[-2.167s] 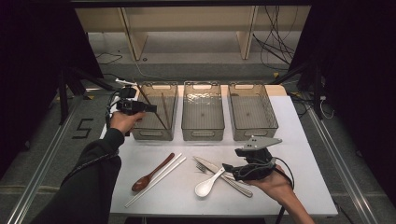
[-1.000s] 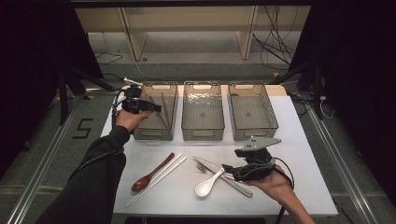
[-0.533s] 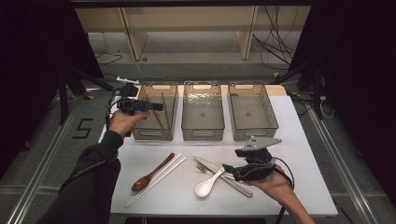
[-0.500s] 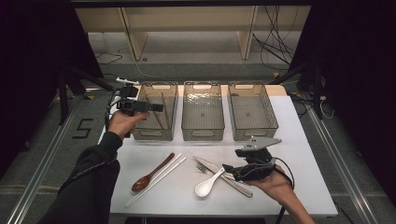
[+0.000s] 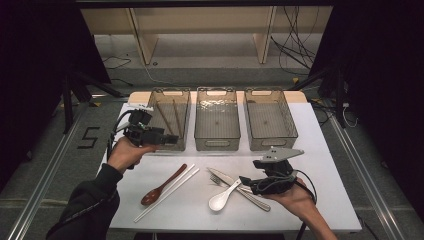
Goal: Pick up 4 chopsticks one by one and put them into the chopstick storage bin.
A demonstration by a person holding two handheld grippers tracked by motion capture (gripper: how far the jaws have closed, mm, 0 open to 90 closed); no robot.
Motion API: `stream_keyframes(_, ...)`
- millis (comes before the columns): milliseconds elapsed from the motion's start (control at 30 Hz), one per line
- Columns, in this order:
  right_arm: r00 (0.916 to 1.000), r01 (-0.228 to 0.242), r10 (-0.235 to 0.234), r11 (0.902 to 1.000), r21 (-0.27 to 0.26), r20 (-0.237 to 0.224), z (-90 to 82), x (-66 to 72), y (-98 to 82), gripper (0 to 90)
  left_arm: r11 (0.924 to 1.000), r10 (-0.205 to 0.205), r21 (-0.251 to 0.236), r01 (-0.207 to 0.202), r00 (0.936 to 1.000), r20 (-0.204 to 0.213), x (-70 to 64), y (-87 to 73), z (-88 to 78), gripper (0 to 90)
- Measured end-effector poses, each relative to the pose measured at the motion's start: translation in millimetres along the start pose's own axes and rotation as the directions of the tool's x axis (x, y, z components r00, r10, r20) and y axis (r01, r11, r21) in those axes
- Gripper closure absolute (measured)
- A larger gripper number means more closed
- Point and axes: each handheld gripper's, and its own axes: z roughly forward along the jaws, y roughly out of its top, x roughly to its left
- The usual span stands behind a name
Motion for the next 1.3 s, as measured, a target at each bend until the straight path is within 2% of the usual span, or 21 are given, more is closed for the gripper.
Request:
stream_keyframes(133, 1.0, 0.002, -0.002, 1.0, 0.003, -0.004, 0.2, -0.1, -1.2, 30.9, 0.9972, 0.036, 0.065, -0.036, 0.9993, 0.011, -10.6, -13.4, 8.9, 20.5)
stream_keyframes(300, 1.0, 0.003, -0.003, 1.0, 0.0, -0.003, -0.3, -0.1, -1.1, 30.8, 0.9901, 0.057, 0.126, -0.061, 0.9976, 0.04, -17.9, -29.0, 19.7, 18.9)
stream_keyframes(500, 1.0, 0.002, -0.002, 1.0, -0.001, -0.003, -0.2, -0.8, -1.7, 30.8, 0.9852, 0.079, 0.147, -0.088, 0.9945, 0.069, -19.9, -48.1, 22.6, 17.9)
stream_keyframes(667, 1.0, 0.002, -0.002, 1.0, 0.001, -0.005, 1.2, 0.4, -2.1, 30.9, 0.9805, 0.091, 0.169, -0.1, 0.9941, 0.059, -19.3, -59.8, 24.5, 17.5)
stream_keyframes(767, 1.0, 0.0, 0.0, 1.0, 0.004, -0.008, 2.3, 0.8, -1.8, 30.9, 0.9808, 0.087, 0.17, -0.095, 0.9947, 0.054, -19.8, -64.7, 26.5, 17.5)
stream_keyframes(933, 1.0, 0.001, -0.001, 1.0, 0.003, -0.006, 3.1, 1.0, -2.2, 30.8, 0.9718, 0.113, 0.203, -0.119, 0.9927, 0.041, -24.1, -70.7, 32.2, 18.2)
stream_keyframes(1033, 1.0, 0.0, 0.0, 1.0, -0.002, -0.001, 2.5, 0.9, -2.8, 30.9, 0.9686, 0.12, 0.214, -0.127, 0.9918, 0.043, -26.0, -73.0, 35.2, 18.8)
stream_keyframes(1200, 1.0, -0.002, 0.002, 1.0, 0.003, -0.004, 3.9, 1.2, -3.5, 30.9, 0.9567, 0.14, 0.251, -0.147, 0.989, 0.045, -29.1, -75.3, 39.9, 19.0)
stream_keyframes(1300, 1.0, -0.001, 0.001, 1.0, 0.004, -0.004, 3.7, 1.3, -3.6, 30.8, 0.9533, 0.143, 0.261, -0.151, 0.9884, 0.051, -30.0, -76.1, 40.6, 19.9)
